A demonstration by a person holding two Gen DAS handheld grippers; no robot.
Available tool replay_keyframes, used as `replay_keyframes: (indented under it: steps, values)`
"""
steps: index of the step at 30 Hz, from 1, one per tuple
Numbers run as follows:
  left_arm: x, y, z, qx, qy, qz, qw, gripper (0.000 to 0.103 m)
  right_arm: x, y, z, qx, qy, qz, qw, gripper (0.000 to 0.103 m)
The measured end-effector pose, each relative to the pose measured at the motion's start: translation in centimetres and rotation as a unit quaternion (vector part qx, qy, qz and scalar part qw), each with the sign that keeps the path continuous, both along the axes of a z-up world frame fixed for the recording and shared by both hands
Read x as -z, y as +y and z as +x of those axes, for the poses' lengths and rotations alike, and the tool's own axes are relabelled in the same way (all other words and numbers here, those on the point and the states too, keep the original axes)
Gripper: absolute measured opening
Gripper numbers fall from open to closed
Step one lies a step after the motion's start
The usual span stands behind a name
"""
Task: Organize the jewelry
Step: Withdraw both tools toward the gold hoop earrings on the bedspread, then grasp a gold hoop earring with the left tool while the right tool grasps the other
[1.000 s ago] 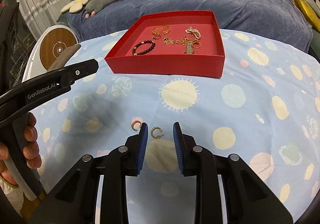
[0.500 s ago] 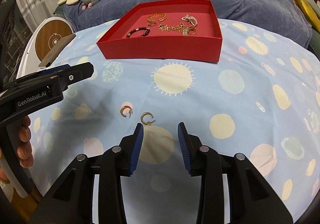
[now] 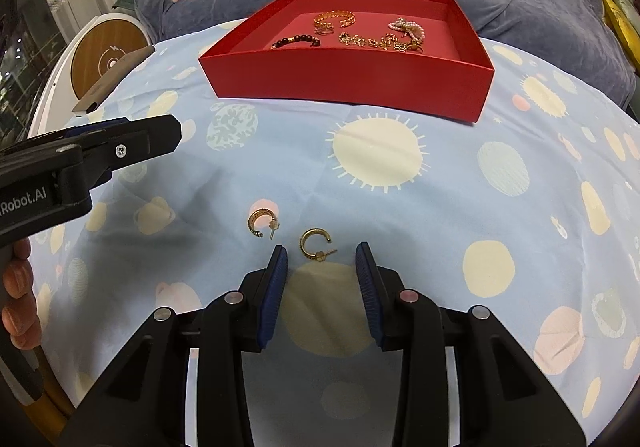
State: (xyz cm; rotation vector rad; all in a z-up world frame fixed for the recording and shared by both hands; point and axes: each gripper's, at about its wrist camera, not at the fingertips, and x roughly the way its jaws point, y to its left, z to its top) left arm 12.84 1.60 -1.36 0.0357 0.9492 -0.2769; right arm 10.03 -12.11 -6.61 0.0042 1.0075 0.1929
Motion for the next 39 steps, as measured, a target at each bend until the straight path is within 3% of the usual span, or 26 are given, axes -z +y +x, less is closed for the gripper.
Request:
replay_keyframes:
  steps: [4, 9, 10, 12, 20, 25, 29, 39]
  values:
    - [0.2, 0.3, -0.1, 0.001, 0.004, -0.002, 1.0000, 0.063, 0.1, -0.1, 0.1, 0.003, -0.003, -0.004, 1.000, 0.019]
    - [0.5, -0.2, -0.5, 0.016, 0.008, -0.003, 0.9998, 0.063, -0.3, -1.2, -0.2, 0.013, -0.005, 0.004, 1.000, 0.018]
    - [0.6, -0.4, -0.5, 0.021, 0.008, -0.004, 0.9997, 0.063, -0.5, -1.5, -0.3, 0.015, -0.006, 0.006, 1.000, 0.009]
    - [0.7, -1.0, -0.8, 0.031, 0.010, -0.008, 0.9994, 0.063, -0.9, -2.1, -0.4, 0.021, -0.007, 0.015, 1.000, 0.005]
    - [2.8, -4.1, -1.4, 0.065, 0.033, 0.007, 0.9973, 0.063, -1.0, -3.6, -0.5, 0.030, -0.005, 0.019, 0.999, 0.007]
    - [2.8, -4.3, -1.6, 0.060, 0.031, 0.013, 0.9976, 0.063, -1.3, -3.4, 0.1, 0.031, -0.009, 0.028, 0.999, 0.023]
    - [2.5, -3.2, -1.4, 0.046, 0.032, 0.008, 0.9984, 0.063, -1.3, -2.6, 1.0, 0.024, -0.005, 0.043, 0.999, 0.023]
    - [2.6, -0.8, -1.4, 0.035, 0.039, 0.000, 0.9986, 0.063, 0.0, -0.1, 2.8, 0.010, 0.001, 0.021, 1.000, 0.023]
